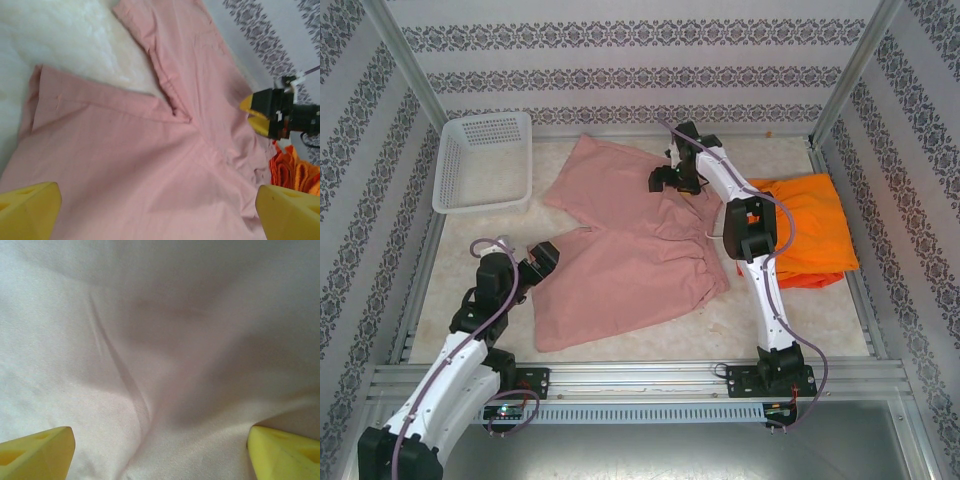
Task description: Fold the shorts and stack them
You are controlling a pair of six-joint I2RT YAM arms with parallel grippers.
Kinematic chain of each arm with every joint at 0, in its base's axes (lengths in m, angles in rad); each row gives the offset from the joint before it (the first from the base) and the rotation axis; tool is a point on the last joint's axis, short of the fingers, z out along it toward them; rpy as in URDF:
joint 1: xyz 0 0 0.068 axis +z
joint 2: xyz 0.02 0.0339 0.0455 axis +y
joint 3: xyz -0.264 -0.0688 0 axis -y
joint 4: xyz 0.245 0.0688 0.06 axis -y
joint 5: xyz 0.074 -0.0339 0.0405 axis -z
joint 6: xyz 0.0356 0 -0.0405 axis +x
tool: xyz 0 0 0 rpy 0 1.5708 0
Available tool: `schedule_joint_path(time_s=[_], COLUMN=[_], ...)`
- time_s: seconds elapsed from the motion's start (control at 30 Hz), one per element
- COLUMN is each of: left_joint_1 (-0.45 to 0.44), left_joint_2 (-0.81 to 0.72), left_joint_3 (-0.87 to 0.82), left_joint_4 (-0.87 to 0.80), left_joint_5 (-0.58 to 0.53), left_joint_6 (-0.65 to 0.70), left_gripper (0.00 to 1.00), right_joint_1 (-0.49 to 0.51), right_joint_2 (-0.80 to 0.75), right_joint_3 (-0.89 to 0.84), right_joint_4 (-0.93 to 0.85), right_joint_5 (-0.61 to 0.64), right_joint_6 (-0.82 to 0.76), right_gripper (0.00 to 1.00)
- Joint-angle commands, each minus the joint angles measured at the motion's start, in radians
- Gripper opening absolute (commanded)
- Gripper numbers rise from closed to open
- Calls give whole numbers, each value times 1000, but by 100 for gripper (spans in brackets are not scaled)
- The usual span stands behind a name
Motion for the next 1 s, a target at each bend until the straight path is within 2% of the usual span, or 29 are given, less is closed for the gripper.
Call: schedule_joint_path(time_s=[0.0, 0.13, 0.23, 0.37, 0.43, 0.53, 0.67, 0.83, 0.97], left_joint_1=[-4, -50, -113, -179, -211, -249, -292, -382, -440], left_joint_2=[-24, -66, -109, -172, -207, -233, -167, -50, 10], left_joint_3=[46, 48, 69, 102, 107, 97, 74, 80, 56], left_joint_4=[-206, -342, -479, -675, -763, -848, -852, -816, -777], left_joint_5=[40, 15, -50, -129, -171, -187, -139, -123, -76], left_joint_6=[-44, -85, -102, -151, -191, -254, -304, -325, -348], left_gripper=[99, 93, 92, 88, 80, 80, 80, 71, 68], right_joint_1=[-7, -2, 3, 6, 5, 1, 4, 7, -2], right_joint_2=[-64, -227, -384, -606, -711, -878, -1058, -1183, -1265], right_joint_3=[-27, -123, -239, -424, -525, -709, -905, -1021, -1103], right_joint_4=[42, 129, 209, 317, 368, 479, 582, 567, 564], right_joint_5=[-52, -59, -60, -57, -56, -53, -49, -35, -11], right_joint_6=[22, 1, -14, -37, -41, -26, -24, -56, -53], right_gripper=[89, 90, 90, 90, 91, 92, 93, 94, 94])
